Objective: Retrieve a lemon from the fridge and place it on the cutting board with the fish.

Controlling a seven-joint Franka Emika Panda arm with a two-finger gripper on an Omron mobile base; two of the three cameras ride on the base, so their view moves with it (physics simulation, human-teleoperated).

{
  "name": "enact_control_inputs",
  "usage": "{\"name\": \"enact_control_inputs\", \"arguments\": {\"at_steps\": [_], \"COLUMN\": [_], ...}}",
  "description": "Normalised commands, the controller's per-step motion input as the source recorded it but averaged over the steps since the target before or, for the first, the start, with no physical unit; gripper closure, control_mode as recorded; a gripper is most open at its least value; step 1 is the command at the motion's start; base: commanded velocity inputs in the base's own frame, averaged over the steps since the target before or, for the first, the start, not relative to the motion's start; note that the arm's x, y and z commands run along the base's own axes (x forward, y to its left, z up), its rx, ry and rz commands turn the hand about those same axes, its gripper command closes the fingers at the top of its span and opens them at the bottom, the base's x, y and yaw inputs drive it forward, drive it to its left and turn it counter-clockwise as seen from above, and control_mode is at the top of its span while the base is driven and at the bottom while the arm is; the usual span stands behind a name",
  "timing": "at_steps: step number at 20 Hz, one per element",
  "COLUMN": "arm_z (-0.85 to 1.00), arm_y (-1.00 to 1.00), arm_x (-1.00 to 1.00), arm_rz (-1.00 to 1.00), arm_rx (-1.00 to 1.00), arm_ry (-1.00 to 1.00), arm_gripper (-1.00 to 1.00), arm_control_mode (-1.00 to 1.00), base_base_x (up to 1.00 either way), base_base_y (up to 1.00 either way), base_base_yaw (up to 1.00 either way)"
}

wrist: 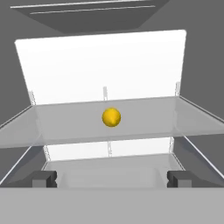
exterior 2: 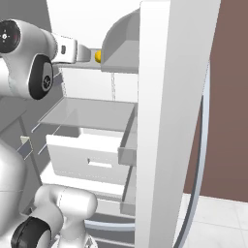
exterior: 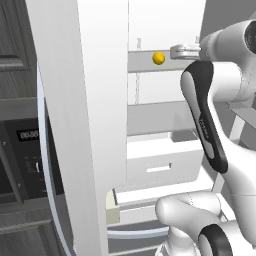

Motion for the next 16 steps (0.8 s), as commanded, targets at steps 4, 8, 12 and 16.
{"name": "enact_control_inputs", "arguments": {"at_steps": [4,8,12,16], "arm_z": [-0.09,-0.17,-0.05,0.00], "arm_y": [0.00,0.00,0.00,0.00], "arm_x": [0.03,0.18,0.26,0.43], "arm_rz": [0.00,0.00,0.00,0.00], "arm_rx": [0.00,0.00,0.00,0.00], "arm_ry": [0.00,0.01,0.07,0.08], "arm_gripper": [-1.00,-1.00,-1.00,-1.00], "arm_control_mode": [-1.00,-1.00,-1.00,-1.00], "base_base_x": [0.00,0.00,0.00,0.00], "base_base_y": [0.00,0.00,0.00,0.00], "base_base_yaw": [0.00,0.00,0.00,0.00]}}
